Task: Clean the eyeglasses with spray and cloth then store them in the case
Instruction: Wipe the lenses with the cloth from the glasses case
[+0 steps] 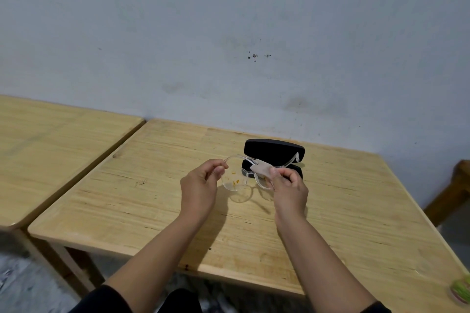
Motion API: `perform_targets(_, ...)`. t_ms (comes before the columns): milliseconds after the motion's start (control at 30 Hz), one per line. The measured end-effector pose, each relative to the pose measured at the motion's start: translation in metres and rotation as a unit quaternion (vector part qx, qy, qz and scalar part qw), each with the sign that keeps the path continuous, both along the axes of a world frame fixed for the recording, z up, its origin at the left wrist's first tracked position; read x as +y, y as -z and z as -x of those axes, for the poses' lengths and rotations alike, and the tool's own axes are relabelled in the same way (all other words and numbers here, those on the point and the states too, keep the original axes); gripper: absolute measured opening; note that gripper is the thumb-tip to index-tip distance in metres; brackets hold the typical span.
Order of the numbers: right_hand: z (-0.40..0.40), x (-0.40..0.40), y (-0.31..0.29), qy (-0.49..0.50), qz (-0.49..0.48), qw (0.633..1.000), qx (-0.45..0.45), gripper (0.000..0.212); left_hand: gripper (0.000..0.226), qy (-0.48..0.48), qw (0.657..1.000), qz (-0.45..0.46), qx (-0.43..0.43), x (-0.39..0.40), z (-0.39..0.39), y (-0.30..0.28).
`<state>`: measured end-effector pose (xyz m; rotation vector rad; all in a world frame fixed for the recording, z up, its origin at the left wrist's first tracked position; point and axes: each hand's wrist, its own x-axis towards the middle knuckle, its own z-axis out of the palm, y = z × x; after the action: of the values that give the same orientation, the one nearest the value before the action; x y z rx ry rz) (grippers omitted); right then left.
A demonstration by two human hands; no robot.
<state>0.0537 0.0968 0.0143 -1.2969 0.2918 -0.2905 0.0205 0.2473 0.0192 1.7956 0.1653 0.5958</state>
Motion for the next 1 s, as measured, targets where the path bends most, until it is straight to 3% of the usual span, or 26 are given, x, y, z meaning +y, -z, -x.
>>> perform_targets(167, -0.002, -0.001, 0.003, 0.004, 0.012, 1.0, -0.006, 0.015, 0.018, 0.007, 1.0, 0.01, 0.001, -0.002, 0.001, 0.0)
perform_targets(333, -0.003, -0.007, 0.006, -0.018, 0.086, 0.996, -0.012, 0.029, 0.021, 0.014, 1.0, 0.01, 0.001, -0.004, 0.0, 0.0)
perform_targets(467, 0.001, -0.012, 0.005, -0.057, 0.118, 0.991, -0.013, 0.025, 0.023, 0.019, 1.0, 0.016, 0.001, -0.004, -0.001, -0.001)
perform_targets(700, 0.003, -0.019, 0.003, -0.114, 0.112, 0.987, 0.014, 0.008, 0.017, 0.017, 1.0, 0.019, 0.005, -0.001, -0.001, -0.004)
perform_targets(1000, 0.003, -0.015, 0.002, -0.083, 0.06, 0.994, 0.029, 0.014, 0.015, 0.021, 1.0, 0.016, -0.004, -0.002, -0.003, -0.003)
